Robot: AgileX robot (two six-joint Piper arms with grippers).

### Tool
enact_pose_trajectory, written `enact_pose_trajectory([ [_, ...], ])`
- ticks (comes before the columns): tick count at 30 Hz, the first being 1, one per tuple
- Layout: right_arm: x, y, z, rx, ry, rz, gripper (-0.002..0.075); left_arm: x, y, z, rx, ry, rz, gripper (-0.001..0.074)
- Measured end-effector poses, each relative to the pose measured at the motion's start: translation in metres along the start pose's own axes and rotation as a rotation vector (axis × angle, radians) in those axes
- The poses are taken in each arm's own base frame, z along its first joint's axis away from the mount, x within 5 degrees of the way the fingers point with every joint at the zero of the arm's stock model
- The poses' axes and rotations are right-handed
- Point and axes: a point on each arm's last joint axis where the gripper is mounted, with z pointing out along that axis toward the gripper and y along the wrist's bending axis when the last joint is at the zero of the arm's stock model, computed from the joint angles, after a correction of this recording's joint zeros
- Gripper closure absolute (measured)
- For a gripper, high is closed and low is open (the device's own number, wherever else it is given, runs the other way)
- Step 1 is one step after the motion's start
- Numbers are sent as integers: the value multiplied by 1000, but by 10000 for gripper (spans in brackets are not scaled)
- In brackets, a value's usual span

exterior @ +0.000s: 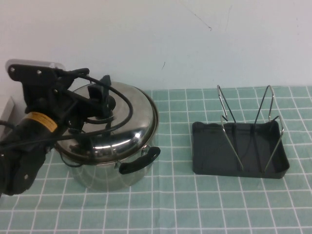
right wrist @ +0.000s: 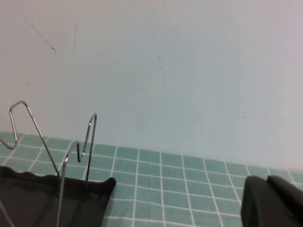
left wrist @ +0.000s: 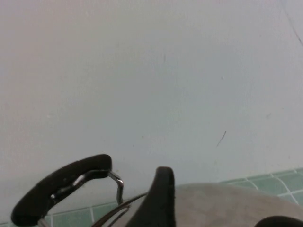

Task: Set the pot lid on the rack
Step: Open the pot

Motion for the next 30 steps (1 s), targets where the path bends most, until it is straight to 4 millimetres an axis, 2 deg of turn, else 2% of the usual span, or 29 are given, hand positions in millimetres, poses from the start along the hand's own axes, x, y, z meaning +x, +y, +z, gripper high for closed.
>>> enact_pose_trajectory([
  [5, 0, 0, 0, 0, 0, -2, 729, 23, 2, 21, 27, 57, 32, 43],
  [8, 0, 0, 0, 0, 3, -2, 729, 32, 4, 25, 29, 78, 42, 46],
  [10, 0, 0, 0, 0, 4, -2, 729, 33, 4, 27, 33, 71, 51, 75],
  [12, 0, 0, 0, 0, 4, -3, 729, 33, 4, 29, 39, 58, 57, 138],
  [15, 0, 0, 0, 0, 4, -3, 729, 33, 2, 30, 54, 36, 68, 315],
  [16, 0, 0, 0, 0, 4, -3, 728, 33, 2, 30, 62, 21, 78, 395],
  [17, 0, 0, 0, 0, 4, -5, 728, 31, 1, 30, 68, 6, 84, 421],
  [22, -2, 0, 0, 1, -18, -4, 728, 17, -3, 28, 115, -163, 76, 423],
  [26, -11, -1, -1, 7, -117, 4, 729, 2, -8, 23, 151, -260, 74, 423],
  [30, -27, -3, -4, 1, -226, 143, 729, -16, -17, 13, 231, -295, -21, 423],
])
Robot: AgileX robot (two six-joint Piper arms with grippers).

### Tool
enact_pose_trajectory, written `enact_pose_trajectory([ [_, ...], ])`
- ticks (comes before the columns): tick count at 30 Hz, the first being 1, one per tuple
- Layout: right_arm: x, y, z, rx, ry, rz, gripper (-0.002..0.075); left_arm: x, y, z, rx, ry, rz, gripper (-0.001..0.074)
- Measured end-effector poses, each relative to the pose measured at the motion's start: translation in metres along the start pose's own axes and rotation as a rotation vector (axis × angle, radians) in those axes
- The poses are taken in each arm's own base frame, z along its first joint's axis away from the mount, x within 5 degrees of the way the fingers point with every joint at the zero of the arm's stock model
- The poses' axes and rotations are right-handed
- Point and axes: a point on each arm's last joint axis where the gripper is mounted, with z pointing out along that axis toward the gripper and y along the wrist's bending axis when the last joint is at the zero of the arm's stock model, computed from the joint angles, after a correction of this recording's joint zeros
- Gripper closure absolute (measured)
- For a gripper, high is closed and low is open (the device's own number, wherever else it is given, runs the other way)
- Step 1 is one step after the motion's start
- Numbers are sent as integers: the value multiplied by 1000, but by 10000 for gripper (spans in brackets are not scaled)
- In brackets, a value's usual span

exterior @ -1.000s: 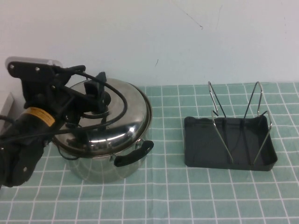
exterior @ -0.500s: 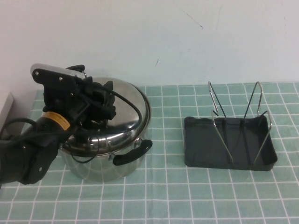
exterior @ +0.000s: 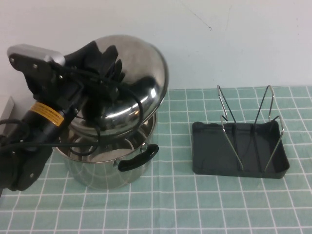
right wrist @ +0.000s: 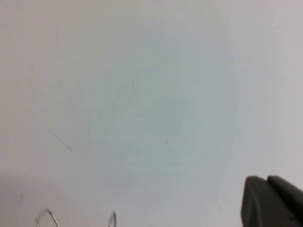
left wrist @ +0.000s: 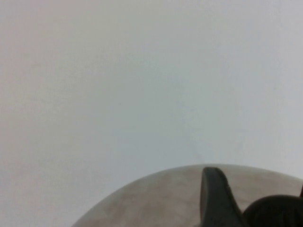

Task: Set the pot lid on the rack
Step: Open the pot, then hand over the pot lid

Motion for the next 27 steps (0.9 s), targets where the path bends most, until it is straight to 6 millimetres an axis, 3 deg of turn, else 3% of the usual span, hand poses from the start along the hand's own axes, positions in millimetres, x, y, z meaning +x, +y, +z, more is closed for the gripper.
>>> enact_pose_trajectory([
  [6, -31, 1, -3, -28, -134, 189, 728, -20, -24, -2, 124, -35, -322, 423],
  [10, -48, 16, -2, -223, -249, 294, 728, -24, -49, 6, 242, -14, -373, 423],
  [14, -47, 45, 11, -565, -102, 397, 728, -34, -79, 15, 367, -27, -363, 423],
  [18, -35, 58, 31, -710, 105, 560, 711, -42, -110, 21, 481, -39, -358, 423],
  [21, -31, 61, 42, -753, 160, 696, 599, -47, -132, 22, 552, -51, -358, 423],
  [27, -33, 60, 57, -777, 157, 906, 255, -51, -154, 20, 634, -62, -362, 423],
])
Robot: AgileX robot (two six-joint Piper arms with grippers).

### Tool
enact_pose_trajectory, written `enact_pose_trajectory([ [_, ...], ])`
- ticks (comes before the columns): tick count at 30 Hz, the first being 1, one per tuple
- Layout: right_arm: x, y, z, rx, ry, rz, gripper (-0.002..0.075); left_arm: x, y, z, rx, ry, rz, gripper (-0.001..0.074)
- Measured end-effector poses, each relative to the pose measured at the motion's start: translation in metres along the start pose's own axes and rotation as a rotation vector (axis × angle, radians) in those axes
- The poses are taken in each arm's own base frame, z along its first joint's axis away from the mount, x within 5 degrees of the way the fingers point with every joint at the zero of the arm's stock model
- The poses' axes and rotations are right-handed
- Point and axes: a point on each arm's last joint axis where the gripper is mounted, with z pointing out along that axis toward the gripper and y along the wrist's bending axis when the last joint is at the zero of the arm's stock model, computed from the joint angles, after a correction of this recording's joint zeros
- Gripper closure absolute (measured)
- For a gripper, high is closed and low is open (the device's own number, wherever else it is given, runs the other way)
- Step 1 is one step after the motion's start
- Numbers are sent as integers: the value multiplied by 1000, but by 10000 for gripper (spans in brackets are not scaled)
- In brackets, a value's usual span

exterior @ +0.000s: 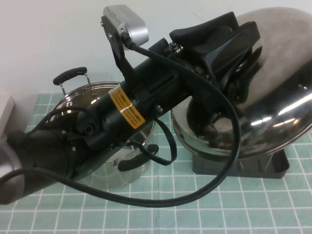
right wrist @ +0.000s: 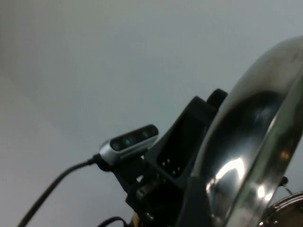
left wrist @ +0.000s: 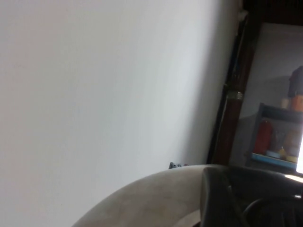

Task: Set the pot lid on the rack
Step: Hand over the pot lid

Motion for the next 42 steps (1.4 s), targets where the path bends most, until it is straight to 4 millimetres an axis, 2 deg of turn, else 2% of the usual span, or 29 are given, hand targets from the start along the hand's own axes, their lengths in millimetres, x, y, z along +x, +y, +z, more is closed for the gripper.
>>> enact_pose_trajectory([
  [2, -2, -1, 2, -18, -17, 35, 191, 0, -2, 2, 18, 7, -2, 423],
  [4, -4, -2, 4, -26, -25, 51, 165, 1, -6, 3, 33, 15, -12, 423],
  [10, -8, -8, 10, -22, -29, 89, 156, 10, -21, 8, 91, 44, -35, 423],
  [13, -8, -11, 13, -22, -25, 107, 223, 12, -24, 9, 95, 52, -35, 423],
  [15, -8, -11, 14, -31, -24, 116, 323, 13, -23, 9, 86, 60, -34, 423],
  [17, -9, -13, 16, -39, -27, 132, 463, 14, -22, 9, 79, 73, -30, 423],
  [19, -11, -12, 16, -61, -39, 151, 548, 16, -21, 9, 80, 83, -27, 423],
  [23, -13, -10, 17, -102, -62, 108, 561, 20, -23, 8, 92, 128, -112, 398],
  [26, -15, -12, 20, -110, -70, 49, 669, 28, -22, 7, 75, 220, -173, 280],
  [29, -15, -20, 24, -65, -57, 5, 694, 33, -27, 6, 109, 278, -182, 205],
  [34, -27, -32, 40, -19, -52, -66, 698, 24, -30, 3, 138, 298, -141, 187],
  [37, -37, -39, 54, -12, -49, -76, 698, 7, -25, -5, 129, 328, -69, 260],
  [38, -40, -42, 59, -11, -49, -78, 698, 1, -23, -9, 126, 346, -48, 317],
  [41, -52, -54, 78, -9, -45, -103, 698, -15, -21, -23, 125, 427, 1, 564],
  [42, -56, -59, 84, -6, -44, -114, 699, -20, -20, -28, 121, 458, 19, 622],
])
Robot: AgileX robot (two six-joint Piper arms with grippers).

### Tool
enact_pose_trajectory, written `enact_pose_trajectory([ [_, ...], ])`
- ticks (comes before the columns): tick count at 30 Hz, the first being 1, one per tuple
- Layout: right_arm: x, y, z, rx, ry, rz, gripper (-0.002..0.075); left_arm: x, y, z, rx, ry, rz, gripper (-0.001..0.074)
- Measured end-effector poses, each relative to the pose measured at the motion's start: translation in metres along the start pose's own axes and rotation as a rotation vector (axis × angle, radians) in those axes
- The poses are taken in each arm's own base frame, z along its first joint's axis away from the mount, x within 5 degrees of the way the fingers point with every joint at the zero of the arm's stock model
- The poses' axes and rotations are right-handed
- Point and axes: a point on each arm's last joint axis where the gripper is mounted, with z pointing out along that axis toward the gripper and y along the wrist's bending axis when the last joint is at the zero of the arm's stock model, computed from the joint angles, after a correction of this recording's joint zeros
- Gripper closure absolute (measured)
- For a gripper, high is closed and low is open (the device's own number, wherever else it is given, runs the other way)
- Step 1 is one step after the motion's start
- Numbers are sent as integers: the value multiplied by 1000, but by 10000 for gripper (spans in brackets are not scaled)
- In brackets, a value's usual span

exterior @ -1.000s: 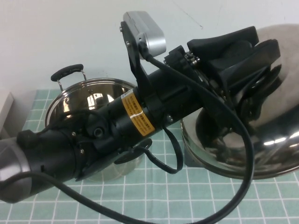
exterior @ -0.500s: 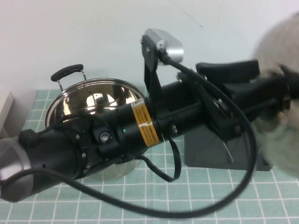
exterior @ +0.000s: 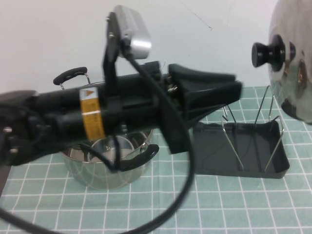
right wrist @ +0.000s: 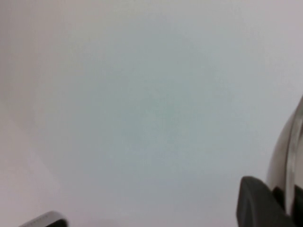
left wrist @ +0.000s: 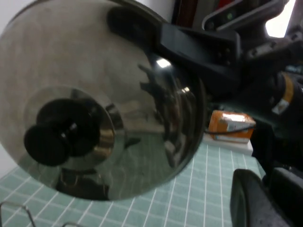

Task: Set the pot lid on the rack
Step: Place the pot lid on the pot rack

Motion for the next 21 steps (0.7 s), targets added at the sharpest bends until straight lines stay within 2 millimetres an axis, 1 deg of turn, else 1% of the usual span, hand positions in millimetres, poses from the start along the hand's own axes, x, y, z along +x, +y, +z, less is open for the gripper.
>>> enact_pose_trajectory([
  [2, -2, -10, 12, 1, 11, -4, 699, -3, -1, -11, -14, 56, 13, 683],
  [4, 3, -23, 25, 8, 33, 13, 699, -4, -3, -19, -28, 106, 2, 711],
  [6, 12, -32, 38, 1, 64, 23, 699, -3, -4, -25, -39, 155, -22, 724],
  [8, 25, -41, 51, -2, 92, 37, 699, -2, -5, -28, -40, 191, -35, 730],
  [10, 39, -49, 59, 5, 107, 67, 699, 0, -6, -30, -38, 228, -42, 731],
  [13, 56, -67, 64, 44, 139, 95, 699, 4, -7, -32, -35, 269, -44, 732],
  [16, 68, -82, 64, 84, 170, 99, 699, 5, -8, -33, -35, 295, -53, 734],
  [21, 75, -90, 64, 99, 194, 61, 699, 7, -8, -33, -36, 310, -58, 735],
])
